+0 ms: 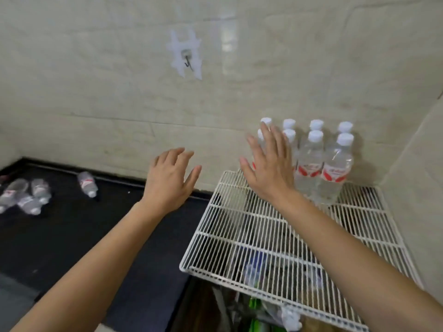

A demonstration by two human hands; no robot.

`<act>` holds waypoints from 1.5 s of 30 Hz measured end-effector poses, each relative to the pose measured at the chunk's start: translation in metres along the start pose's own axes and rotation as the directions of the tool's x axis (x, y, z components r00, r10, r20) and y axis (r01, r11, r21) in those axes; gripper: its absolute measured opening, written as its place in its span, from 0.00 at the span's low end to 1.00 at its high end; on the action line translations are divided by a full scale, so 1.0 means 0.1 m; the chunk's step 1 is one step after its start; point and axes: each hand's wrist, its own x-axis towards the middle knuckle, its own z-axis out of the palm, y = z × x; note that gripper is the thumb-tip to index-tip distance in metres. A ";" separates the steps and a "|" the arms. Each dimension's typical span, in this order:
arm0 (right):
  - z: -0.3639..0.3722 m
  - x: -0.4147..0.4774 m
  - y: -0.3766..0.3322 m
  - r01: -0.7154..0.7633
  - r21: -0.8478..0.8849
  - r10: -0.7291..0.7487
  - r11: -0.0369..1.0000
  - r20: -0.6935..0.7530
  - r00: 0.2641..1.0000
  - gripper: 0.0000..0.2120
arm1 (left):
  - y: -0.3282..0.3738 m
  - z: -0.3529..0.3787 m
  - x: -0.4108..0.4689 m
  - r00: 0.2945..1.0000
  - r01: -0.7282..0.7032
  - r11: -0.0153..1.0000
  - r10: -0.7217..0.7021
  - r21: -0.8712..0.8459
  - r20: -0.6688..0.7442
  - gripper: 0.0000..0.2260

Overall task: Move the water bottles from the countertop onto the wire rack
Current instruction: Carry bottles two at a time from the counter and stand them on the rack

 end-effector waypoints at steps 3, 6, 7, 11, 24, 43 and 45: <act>0.35 -0.10 -0.68 0.098 0.064 -0.105 0.993 0.122 0.987 0.26 | -0.58 -0.14 -0.50 0.989 0.136 0.986 -0.141 0.096 0.048 0.24; 0.59 -0.10 -1.34 0.135 0.096 -0.151 0.986 0.185 0.971 0.26 | -1.20 -0.38 -0.94 0.973 0.228 0.960 -0.231 0.164 -0.001 0.25; 0.68 -0.08 -1.58 0.140 0.114 -0.160 0.984 0.191 0.968 0.27 | -1.43 -0.48 -1.09 0.968 0.250 0.951 -0.249 0.180 -0.027 0.25; 1.11 -0.06 -2.61 0.156 0.194 -0.191 0.968 0.176 0.966 0.26 | -2.43 -0.86 -1.71 0.937 0.350 0.909 -0.342 0.227 -0.078 0.24; 2.66 -0.34 -5.97 0.233 0.402 -0.374 0.886 0.317 0.872 0.25 | -5.15 -1.42 -3.39 0.842 0.497 0.790 -0.538 0.358 0.020 0.28; 5.38 1.01 -7.88 0.255 0.495 -0.524 0.830 0.539 0.659 0.25 | -8.33 -0.56 -2.88 0.694 0.573 0.688 -0.697 0.445 0.184 0.27; 5.60 1.16 -8.05 0.240 0.489 -0.521 0.838 0.590 0.617 0.26 | -8.60 -0.50 -2.85 0.666 0.588 0.677 -0.716 0.443 0.208 0.29</act>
